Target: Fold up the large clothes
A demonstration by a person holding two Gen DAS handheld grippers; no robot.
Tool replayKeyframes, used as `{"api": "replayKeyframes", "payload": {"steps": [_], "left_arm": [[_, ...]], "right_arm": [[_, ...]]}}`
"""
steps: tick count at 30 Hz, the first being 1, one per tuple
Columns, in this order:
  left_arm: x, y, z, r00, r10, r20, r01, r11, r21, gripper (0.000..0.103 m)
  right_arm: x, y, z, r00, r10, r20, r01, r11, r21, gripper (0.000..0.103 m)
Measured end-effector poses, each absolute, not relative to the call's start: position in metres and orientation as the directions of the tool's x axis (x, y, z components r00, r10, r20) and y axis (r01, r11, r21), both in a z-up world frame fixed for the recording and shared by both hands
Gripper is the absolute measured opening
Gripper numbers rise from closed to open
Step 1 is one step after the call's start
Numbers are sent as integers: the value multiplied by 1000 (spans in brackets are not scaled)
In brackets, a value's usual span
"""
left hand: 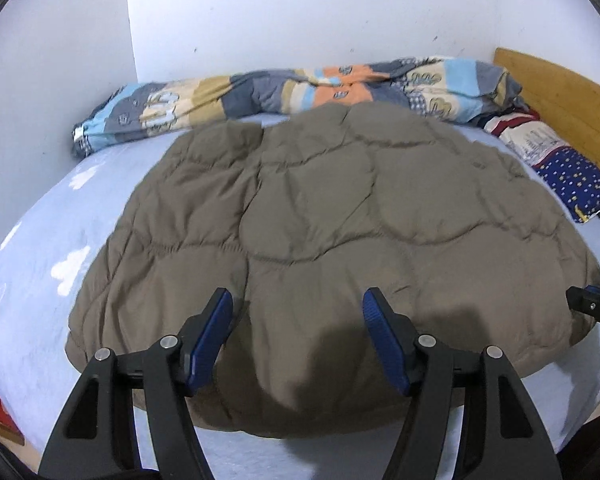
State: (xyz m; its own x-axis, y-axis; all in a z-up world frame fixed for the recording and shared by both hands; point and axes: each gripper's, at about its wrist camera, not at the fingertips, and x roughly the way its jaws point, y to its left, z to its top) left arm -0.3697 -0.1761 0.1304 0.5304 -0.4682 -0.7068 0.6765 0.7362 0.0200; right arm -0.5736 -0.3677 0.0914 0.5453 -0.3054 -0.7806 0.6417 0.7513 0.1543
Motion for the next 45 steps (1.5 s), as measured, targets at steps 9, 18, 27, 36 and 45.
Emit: {"api": "replayKeyframes", "payload": {"steps": [9,18,27,36,45], "left_arm": [[-372,-156,139,572,-463,-677,646,763,23,67],[-337,-115,138,606,-389,-694,526,850,-18,67],[-330,-118,123,578,-350,-737,519,855,2,67],[-333,-119,126,585,-355,-729,514,858,-5,67],[-328,-123,117,572,-339,-747,513,858,4,72]], "right_arm": [[-569,-364,89,536,-331,-776,657,741,137,66],[-541,-320,97,619,-285,-732,506,857,94,66],[-533,-323,83,604,-245,-758,489,865,111,69],[-593,-381,96,523,-415,-744,731,668,141,69],[-589,-406,66,511,-298,-807,750,614,248,72]]}}
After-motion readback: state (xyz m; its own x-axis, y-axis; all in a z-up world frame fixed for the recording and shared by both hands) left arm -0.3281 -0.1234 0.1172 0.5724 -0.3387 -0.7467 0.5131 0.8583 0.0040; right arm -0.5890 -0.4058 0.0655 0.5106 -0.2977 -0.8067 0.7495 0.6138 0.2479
